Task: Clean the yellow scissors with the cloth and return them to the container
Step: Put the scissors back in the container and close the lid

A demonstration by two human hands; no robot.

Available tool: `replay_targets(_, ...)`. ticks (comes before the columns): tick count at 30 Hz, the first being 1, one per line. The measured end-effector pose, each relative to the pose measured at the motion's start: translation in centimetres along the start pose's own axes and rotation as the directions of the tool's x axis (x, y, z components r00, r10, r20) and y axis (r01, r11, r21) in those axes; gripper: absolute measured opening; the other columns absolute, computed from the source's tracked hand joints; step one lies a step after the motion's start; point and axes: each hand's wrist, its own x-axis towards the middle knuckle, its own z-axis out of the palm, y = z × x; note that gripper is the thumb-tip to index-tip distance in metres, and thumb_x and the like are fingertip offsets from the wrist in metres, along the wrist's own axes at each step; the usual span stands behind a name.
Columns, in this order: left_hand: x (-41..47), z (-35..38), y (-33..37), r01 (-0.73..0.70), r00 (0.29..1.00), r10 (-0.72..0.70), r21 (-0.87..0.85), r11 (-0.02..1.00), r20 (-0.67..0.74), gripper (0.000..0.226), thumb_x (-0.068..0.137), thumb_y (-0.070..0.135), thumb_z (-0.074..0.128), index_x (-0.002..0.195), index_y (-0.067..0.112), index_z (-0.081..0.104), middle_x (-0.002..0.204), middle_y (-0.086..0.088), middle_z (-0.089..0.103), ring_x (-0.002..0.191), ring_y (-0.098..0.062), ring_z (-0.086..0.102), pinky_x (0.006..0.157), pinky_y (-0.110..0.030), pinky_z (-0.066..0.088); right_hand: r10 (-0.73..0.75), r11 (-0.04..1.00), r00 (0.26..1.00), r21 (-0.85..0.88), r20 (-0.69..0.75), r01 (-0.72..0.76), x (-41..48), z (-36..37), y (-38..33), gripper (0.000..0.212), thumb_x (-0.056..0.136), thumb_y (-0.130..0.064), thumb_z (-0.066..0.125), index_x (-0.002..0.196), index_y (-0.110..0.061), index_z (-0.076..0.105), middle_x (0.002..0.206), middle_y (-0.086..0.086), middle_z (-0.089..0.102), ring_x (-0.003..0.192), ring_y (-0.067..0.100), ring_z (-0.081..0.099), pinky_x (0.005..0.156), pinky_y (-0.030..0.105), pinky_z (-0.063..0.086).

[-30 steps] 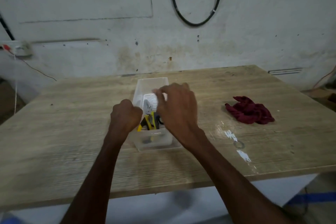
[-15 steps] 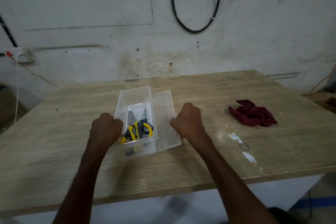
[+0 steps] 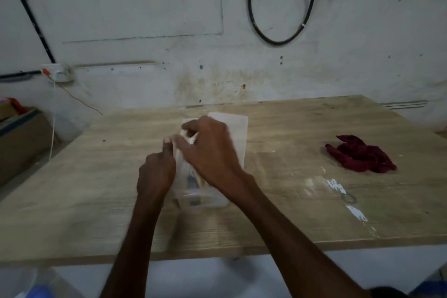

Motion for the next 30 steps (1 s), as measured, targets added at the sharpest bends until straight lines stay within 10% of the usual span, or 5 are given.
replay_targets(6, -0.7, -0.7, 0.5, -0.097, 0.995, 0.097, -0.074, 0.993, -0.013, 0.065, 0.078, 0.078, 0.046, 0.087, 0.021, 0.077, 0.098, -0.013, 0.075, 0.099, -0.031, 0.068, 0.09, -0.049, 0.055, 0.518, 0.837, 0.854, -0.236, 0.048, -0.494, 0.0, -1.3, 5.0, 0.076, 0.071, -0.063, 0.068, 0.123, -0.01, 0.051, 0.126, 0.014, 0.052, 0.115, 0.033, 0.051, 0.095, 0.044, 0.043)
replay_targets(9, -1.2, -0.7, 1.6, -0.107, 0.994, 0.105, -0.076, 0.991, -0.033, 0.044, 0.091, 0.054, 0.058, 0.065, 0.02, 0.067, 0.084, -0.014, 0.073, 0.087, -0.029, 0.068, 0.086, -0.042, 0.056, 0.448, 0.894, 0.881, -0.066, 0.151, -0.443, 0.1, 1.0, 5.7, 0.073, 0.064, -0.063, 0.073, 0.11, -0.007, 0.059, 0.117, 0.014, 0.058, 0.105, 0.028, 0.058, 0.084, 0.034, 0.049)
replay_targets(17, -1.2, -0.6, 1.2, -0.112, 0.993, 0.111, -0.026, 0.993, -0.05, 0.033, 0.089, 0.008, 0.058, 0.12, 0.009, 0.07, 0.118, -0.01, 0.071, 0.102, -0.023, 0.064, 0.084, -0.025, 0.047, 0.293, 0.956, 0.922, -0.107, 0.252, -0.274, 0.4, 1.1, 5.8, 0.066, 0.071, -0.057, 0.072, 0.112, -0.008, 0.058, 0.123, 0.012, 0.052, 0.11, 0.024, 0.052, 0.08, 0.028, 0.039)
replay_targets(24, -1.2, -0.6, 1.1, -0.058, 0.998, 0.056, -0.068, 0.996, -0.031, 0.026, 0.095, 0.018, 0.059, 0.117, 0.011, 0.071, 0.097, 0.0, 0.069, 0.078, -0.013, 0.06, 0.067, -0.02, 0.043, 0.301, 0.953, 0.925, -0.065, 0.231, -0.294, 0.3, 0.5, 4.7, 0.035, 0.082, -0.039, 0.07, 0.089, -0.007, 0.058, 0.099, 0.008, 0.058, 0.094, 0.022, 0.057, 0.069, 0.029, 0.044)
replay_targets(30, -1.8, 0.5, 1.5, -0.049, 0.976, 0.125, 0.381, 0.923, -0.177, 0.033, 0.093, 0.027, 0.056, 0.124, 0.02, 0.067, 0.122, -0.014, 0.067, 0.112, -0.035, 0.062, 0.09, -0.035, 0.046, 0.274, 0.941, 0.935, -0.262, 0.224, -0.213, -0.9, 2.0, 5.2, 0.045, 0.095, -0.041, 0.047, 0.117, -0.002, 0.052, 0.142, 0.021, 0.038, 0.122, 0.036, 0.045, 0.099, 0.047, 0.04)
